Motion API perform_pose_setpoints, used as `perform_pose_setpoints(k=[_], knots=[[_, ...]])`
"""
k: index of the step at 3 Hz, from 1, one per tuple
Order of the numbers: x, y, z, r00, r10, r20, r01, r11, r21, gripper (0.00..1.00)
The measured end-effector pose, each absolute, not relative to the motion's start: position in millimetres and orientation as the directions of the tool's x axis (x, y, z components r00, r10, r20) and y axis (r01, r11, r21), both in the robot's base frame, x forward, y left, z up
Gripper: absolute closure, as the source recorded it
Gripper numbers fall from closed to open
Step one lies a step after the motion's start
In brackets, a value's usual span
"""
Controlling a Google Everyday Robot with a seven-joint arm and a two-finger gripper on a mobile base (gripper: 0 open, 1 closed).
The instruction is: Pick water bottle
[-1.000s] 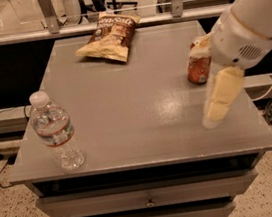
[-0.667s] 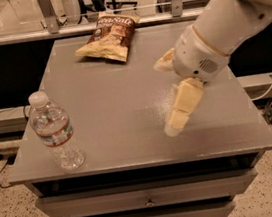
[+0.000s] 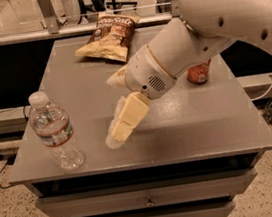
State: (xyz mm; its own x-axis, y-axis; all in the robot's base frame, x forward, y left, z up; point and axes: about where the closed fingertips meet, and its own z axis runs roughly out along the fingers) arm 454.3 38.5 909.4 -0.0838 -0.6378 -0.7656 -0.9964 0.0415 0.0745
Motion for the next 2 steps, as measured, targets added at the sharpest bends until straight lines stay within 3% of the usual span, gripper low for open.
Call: perform_pose_setpoints(k=[2], knots=[[437, 121, 913, -0.128, -0.386, -0.914, -0.990, -0.010, 0.143, 0.00]])
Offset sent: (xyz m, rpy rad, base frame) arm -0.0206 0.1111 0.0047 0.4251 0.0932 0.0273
